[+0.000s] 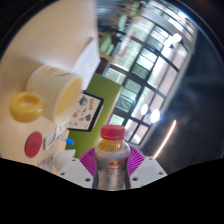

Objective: Pour water

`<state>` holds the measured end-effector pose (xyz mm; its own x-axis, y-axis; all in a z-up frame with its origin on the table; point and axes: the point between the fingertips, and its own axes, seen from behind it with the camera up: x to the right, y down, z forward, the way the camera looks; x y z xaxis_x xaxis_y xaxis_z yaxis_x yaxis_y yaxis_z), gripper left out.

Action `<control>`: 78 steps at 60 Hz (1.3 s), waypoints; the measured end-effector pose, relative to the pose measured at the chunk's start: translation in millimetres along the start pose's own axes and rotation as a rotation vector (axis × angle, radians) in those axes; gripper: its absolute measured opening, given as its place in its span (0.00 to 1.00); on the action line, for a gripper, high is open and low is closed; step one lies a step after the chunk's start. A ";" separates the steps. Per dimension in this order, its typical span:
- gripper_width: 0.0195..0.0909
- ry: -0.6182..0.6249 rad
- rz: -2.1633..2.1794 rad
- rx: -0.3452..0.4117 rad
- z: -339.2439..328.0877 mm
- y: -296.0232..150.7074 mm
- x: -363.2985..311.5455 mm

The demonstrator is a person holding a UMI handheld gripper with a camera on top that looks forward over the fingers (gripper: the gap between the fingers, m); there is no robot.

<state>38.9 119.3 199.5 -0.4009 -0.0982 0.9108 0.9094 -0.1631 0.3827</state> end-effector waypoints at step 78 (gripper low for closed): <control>0.87 -0.304 1.933 -0.060 -26.7 48.9 -103.3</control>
<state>121.8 95.2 120.0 0.9996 -0.0129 0.0255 0.0242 -0.0900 -0.9956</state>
